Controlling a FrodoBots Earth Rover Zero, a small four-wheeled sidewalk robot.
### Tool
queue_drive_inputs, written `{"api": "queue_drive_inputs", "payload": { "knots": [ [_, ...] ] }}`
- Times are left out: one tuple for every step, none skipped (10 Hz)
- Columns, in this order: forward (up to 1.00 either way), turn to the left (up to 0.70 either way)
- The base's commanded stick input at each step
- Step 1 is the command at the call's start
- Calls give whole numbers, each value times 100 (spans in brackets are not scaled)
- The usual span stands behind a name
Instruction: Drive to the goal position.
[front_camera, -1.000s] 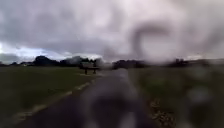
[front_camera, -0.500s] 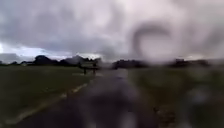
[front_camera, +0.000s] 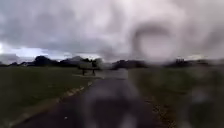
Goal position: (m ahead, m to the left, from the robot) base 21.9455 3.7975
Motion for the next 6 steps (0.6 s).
{"api": "queue_drive_inputs", "payload": {
  "knots": [
    [70,0],
    [70,0],
    [70,0],
    [70,0],
    [70,0],
    [70,0]
  ]
}}
